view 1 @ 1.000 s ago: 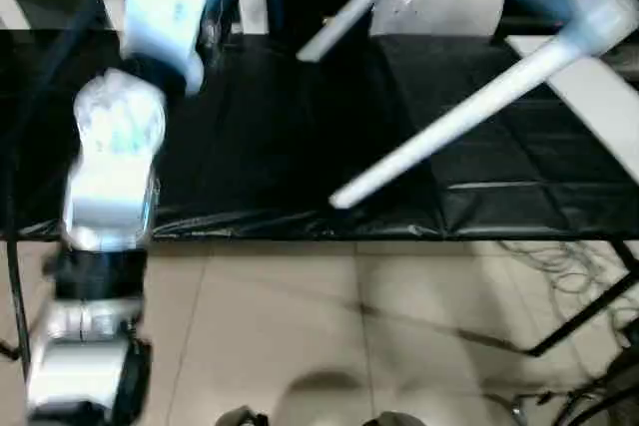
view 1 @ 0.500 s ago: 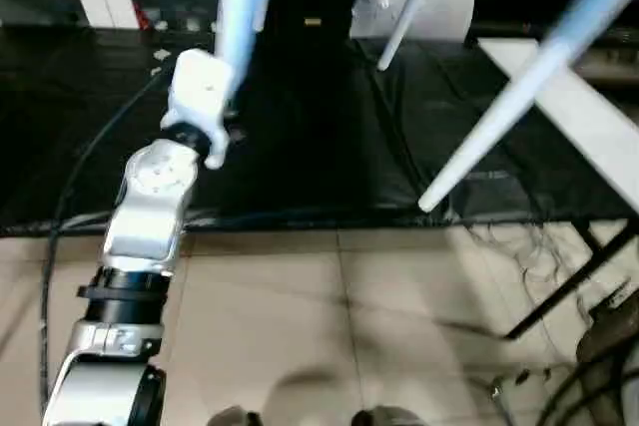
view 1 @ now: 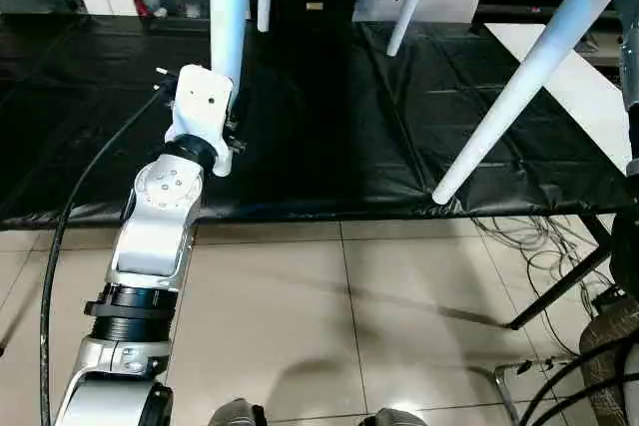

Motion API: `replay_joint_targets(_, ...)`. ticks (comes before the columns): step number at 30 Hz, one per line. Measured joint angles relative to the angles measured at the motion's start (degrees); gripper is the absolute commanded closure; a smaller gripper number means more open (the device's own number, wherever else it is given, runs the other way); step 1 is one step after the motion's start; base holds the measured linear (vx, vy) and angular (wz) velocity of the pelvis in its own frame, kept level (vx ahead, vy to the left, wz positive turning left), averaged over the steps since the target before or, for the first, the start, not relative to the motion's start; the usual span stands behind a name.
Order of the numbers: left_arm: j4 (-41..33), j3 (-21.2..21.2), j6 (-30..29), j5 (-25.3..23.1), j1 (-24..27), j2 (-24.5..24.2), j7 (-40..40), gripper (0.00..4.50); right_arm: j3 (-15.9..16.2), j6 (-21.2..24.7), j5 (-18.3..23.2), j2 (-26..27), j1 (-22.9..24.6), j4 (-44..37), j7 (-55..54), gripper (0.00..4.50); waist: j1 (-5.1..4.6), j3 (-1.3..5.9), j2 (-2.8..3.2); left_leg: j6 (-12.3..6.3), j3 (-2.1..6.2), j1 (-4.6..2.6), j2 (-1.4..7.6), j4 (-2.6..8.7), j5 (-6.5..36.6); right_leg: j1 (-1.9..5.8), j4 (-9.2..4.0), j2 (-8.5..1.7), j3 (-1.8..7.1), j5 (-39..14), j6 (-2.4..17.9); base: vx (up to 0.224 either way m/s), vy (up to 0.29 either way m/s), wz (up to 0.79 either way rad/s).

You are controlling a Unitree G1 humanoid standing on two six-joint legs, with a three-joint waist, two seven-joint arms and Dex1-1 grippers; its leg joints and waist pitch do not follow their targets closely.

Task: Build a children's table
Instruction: Flip table

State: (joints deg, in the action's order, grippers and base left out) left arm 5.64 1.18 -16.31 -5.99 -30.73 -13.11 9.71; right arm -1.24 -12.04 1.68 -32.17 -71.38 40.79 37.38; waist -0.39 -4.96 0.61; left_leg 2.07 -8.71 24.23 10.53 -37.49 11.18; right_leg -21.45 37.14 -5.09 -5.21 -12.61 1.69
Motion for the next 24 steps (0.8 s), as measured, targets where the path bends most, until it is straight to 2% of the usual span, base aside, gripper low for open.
replay_joint_targets(4, -0.28, -0.13, -1.47, 0.0, 0.59, -0.06, -0.25, 2.91, 2.37, -4.97, -3.53, -0.88, 2.33, -1.92, -1.61, 0.0, 0.16, 0.2, 0.0, -0.3, -0.3, -0.14, 0.02, 0.1, -0.21, 0.08, -0.18, -0.02, 0.19, -0.09, -0.14, 0.0, 0.0, 0.0)
replay_joint_targets(7, -0.35, -0.11, -2.74, 0.0, 1.27, 0.02, -0.64, 2.91, 3.67, -9.47, -6.86, -1.21, 4.04, -3.16, -3.31, 0.0, 0.28, 0.39, -0.25, -0.36, -0.41, -0.15, 0.03, 0.12, -0.25, 0.11, -0.36, -0.01, 0.29, -0.14, -0.22, 0.0, 0.0, 0.0)
replay_joint_targets(11, -0.47, -0.08, -3.4, 0.03, 3.35, 0.31, -1.3, 2.91, 4.58, -13.1, -6.56, -1.58, 6.75, -5.76, 0.77, 0.0, 0.58, 0.88, -0.59, -0.4, -0.55, -0.31, 0.05, 0.48, -0.24, 0.39, -0.95, 0.02, 0.3, -0.14, -0.21, 0.0, 0.0, 0.0)
replay_joint_targets(12, -0.47, 0.0, -3.62, 0.04, 3.87, 0.38, -1.51, 2.91, 5.01, -14.39, -6.69, -1.64, 7.48, -6.15, 0.98, 0.0, 0.61, 1.05, -0.83, -0.43, -0.64, -0.4, 0.07, 0.59, -0.26, 0.45, -1.03, 0.02, 0.31, -0.13, -0.21, 0.0, 0.0, 0.0)
replay_joint_targets(15, -0.46, 0.11, -4.21, 0.04, 4.46, 0.41, -2.3, 2.91, 5.19, -19.75, -7.51, -0.05, 9.85, -6.28, -3.07, 0.0, 0.57, 1.28, -1.2, -0.46, -0.83, -0.45, 0.21, 0.63, -0.28, 0.43, -1.11, 0.08, 0.35, -0.13, -0.21, 0.0, 0.0, 0.0)
replay_joint_targets(17, -0.86, 0.12, -4.31, 0.04, 4.54, 0.41, -2.59, 2.91, 7.72, -24.44, -13.64, -0.27, 11.46, -6.24, -9.82, 0.0, 0.57, 1.25, -1.15, -0.46, -1.02, -0.54, 0.17, 0.63, -0.28, 0.42, -1.12, 0.06, 0.6, -0.1, -0.21, 0.0, 0.0, 0.0)
replay_joint_targets(20, -2.16, 0.09, -4.38, 0.04, 4.62, 0.43, -2.65, 2.91, 9.38, -27.85, -18.12, 0.37, 14.52, -5.99, -13.49, 0.0, 0.42, 1.18, -1.07, -0.47, -1.22, -0.78, 0.08, 0.67, -0.27, 0.39, -1.12, 0.12, 1.09, -0.04, -0.26, 0.0, 0.0, 0.0)
replay_joint_targets(22, -3.34, -0.1, -4.34, 0.03, 4.61, 0.45, -2.68, 2.91, 9.36, -28.41, -17.88, 1.23, 17.18, -5.91, -12.88, 0.0, 0.14, 1.01, -0.8, -0.47, -1.29, -0.83, -0.07, 0.82, -0.27, 0.32, -1.12, 0.13, 1.32, -0.03, -0.28, 0.0, 0.0, 0.0)
replay_joint_targets(24, -4.31, -0.25, -4.24, 0.03, 4.61, 0.48, -2.95, 2.91, 8.2, -28.01, -12.74, 3.88, 21.64, -7.52, -9.6, 0.0, -0.28, 0.94, -0.68, -0.47, -1.35, -0.82, -0.14, 0.99, -0.27, 0.16, -1.12, 0.13, 1.49, 0.09, -0.53, 0.0, 0.0, 0.0)
